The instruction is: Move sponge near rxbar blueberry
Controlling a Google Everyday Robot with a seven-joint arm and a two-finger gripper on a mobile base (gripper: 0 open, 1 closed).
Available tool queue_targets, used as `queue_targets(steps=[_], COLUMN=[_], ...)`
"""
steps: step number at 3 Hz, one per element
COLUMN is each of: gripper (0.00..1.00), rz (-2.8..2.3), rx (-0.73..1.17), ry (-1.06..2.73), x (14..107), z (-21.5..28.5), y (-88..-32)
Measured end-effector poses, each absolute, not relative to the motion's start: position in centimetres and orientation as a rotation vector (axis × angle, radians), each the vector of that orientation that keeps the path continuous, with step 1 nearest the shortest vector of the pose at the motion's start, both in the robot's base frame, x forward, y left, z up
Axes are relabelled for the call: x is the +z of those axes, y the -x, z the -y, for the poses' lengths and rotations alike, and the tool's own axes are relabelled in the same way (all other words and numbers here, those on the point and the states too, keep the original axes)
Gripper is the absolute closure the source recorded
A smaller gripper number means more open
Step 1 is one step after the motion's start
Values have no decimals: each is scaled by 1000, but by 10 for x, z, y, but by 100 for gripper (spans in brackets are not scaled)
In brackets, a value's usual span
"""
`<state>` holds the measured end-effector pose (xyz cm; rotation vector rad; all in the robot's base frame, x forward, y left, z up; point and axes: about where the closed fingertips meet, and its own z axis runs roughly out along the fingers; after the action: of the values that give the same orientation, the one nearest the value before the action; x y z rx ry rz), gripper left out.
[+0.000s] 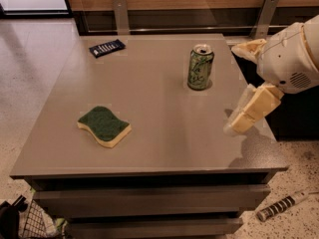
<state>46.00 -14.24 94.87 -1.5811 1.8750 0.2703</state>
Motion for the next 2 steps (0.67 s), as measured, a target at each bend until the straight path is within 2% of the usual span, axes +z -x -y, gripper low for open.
queue_targets(steps=[1, 2], gripper=[0, 0], rz=[-1675, -1567], rx=[474, 573], ry=[1503, 1471], x=[929, 921], z=[97, 73], y=[-466, -469])
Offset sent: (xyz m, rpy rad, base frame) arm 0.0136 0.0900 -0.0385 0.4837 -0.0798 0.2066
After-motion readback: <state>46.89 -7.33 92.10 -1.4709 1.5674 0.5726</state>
